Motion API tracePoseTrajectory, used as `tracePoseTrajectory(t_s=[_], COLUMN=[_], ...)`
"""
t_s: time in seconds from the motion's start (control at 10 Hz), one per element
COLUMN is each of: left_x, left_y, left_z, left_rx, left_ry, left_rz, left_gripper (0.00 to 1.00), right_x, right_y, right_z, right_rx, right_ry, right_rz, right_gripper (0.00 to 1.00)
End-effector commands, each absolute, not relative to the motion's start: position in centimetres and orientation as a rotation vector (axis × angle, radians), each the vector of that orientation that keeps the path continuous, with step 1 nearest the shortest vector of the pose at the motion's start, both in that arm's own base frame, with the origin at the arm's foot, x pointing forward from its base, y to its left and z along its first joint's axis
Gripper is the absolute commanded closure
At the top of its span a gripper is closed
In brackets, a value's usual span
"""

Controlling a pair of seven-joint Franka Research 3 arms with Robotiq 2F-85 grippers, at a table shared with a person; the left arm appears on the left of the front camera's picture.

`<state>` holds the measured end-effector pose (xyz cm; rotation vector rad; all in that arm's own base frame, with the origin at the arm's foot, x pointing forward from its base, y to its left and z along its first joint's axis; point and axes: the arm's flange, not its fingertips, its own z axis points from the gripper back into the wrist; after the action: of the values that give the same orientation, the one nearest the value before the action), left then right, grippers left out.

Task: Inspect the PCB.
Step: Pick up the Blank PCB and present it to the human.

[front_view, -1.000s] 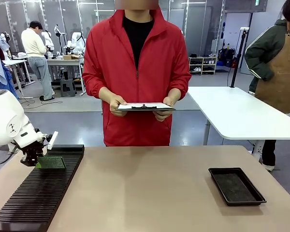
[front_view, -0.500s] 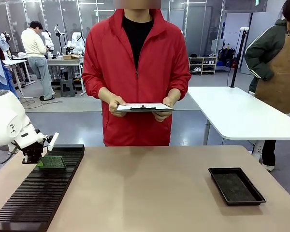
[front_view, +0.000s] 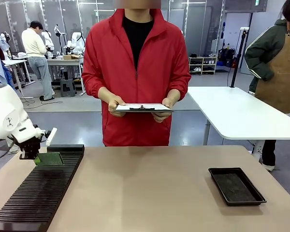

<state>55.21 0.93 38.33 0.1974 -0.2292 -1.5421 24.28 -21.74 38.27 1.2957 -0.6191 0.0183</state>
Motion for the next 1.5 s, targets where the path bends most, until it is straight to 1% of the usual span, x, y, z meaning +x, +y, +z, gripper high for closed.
tracePoseTrajectory(t_s=[0.0,0.1,0.2,0.3,0.4,0.5,0.6,0.7,0.8,0.9,1.2,1.3,1.4], left_x=[53.8,53.2,52.2,52.0,51.3,51.0,50.9,50.9,50.7,50.6,50.6,50.7,52.4], left_y=[2.2,3.0,4.0,4.2,4.0,3.3,2.3,1.6,1.0,2.1,2.1,1.8,2.8], left_z=[42.0,42.3,42.0,41.6,40.7,39.8,38.6,38.0,37.9,38.5,38.5,38.0,38.3], left_rx=[0.082,-0.054,-0.251,-0.347,-0.501,-0.628,-0.719,-0.744,-0.656,-0.707,-0.707,-0.709,-0.806], left_ry=[-0.318,-0.364,-0.442,-0.467,-0.524,-0.568,-0.574,-0.574,-0.549,-0.549,-0.549,-0.551,-0.566], left_rz=[-1.445,-1.353,-1.231,-1.146,-1.033,-0.964,-0.920,-0.897,-0.911,-0.936,-0.936,-0.921,-0.778], left_gripper=[1.00,1.00,1.00,1.00,1.00,1.00,1.00,1.00,1.00,1.00,1.00,0.97,0.97], right_x=[24.4,24.4,24.4,24.4,24.4,24.4,24.4,24.4,24.4,24.4,24.4,24.4,24.4], right_y=[-21.7,-21.7,-21.7,-21.7,-21.7,-21.7,-21.7,-21.7,-21.7,-21.7,-21.7,-21.7,-21.7], right_z=[38.4,38.4,38.4,38.4,38.4,38.4,38.4,38.4,38.4,38.4,38.4,38.4,38.4], right_rx=[1.303,1.303,1.303,1.303,1.303,1.303,1.303,1.303,1.303,1.303,1.303,1.303,1.303], right_ry=[-0.638,-0.638,-0.638,-0.638,-0.638,-0.638,-0.638,-0.638,-0.638,-0.638,-0.638,-0.638,-0.638], right_rz=[0.026,0.026,0.026,0.026,0.026,0.026,0.026,0.026,0.026,0.026,0.026,0.026,0.026], right_gripper=[0.00,0.00,0.00,0.00,0.00,0.00,0.00,0.00,0.00,0.00,0.00,0.00,0.00])
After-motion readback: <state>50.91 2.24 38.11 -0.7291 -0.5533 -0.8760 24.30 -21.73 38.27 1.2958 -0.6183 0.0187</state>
